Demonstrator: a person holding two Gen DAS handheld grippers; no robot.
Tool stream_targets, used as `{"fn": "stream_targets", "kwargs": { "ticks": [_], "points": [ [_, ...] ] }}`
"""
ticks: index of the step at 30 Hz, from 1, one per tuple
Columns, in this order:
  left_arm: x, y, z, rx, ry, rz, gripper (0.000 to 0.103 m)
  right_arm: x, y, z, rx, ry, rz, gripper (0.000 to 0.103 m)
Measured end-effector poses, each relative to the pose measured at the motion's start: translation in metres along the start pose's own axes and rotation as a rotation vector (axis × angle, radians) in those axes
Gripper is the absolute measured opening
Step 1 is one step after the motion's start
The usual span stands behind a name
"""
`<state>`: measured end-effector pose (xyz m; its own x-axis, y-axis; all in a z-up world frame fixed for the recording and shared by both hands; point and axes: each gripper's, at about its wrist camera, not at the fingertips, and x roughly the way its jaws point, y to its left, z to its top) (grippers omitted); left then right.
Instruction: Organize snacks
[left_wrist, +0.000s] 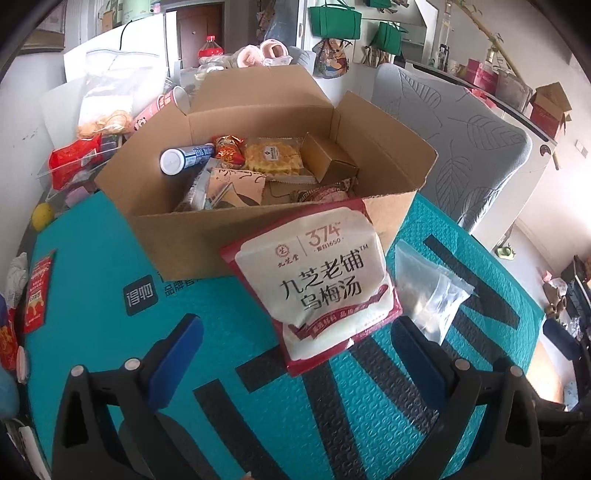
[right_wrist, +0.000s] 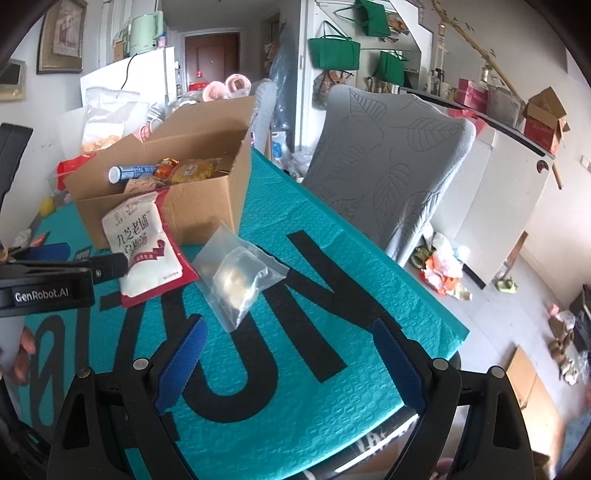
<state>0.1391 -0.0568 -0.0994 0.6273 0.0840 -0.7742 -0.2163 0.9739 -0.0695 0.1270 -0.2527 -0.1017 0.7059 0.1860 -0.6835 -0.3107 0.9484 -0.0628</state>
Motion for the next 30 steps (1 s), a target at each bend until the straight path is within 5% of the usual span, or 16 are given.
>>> {"fn": "stream_targets", "kwargs": {
  "ticks": [9,18,23,30],
  "points": [
    [0.034,-0.012,0.026,-0.072,0.021,0.014,0.103,0.029,-0.017,0.008,0.002,0.050,0.026,0.092],
    [0.084,0.002,0.017,-0.145,0.168,0.054,0.103,0.037,-0.023,0.017,-0.023,0.056,0.036,0.092],
    [0.085,0.008,0.012,-0.079,0.124,0.144,0.103,0.039,-0.016,0.018,-0.051,0.046,0.054,0.092],
    [0.081,0.021,-0.001,-0.045,0.119,0.086,0.100,0.053,-0.006,0.021,-0.042,0.062,0.120,0.092]
  ]
}}
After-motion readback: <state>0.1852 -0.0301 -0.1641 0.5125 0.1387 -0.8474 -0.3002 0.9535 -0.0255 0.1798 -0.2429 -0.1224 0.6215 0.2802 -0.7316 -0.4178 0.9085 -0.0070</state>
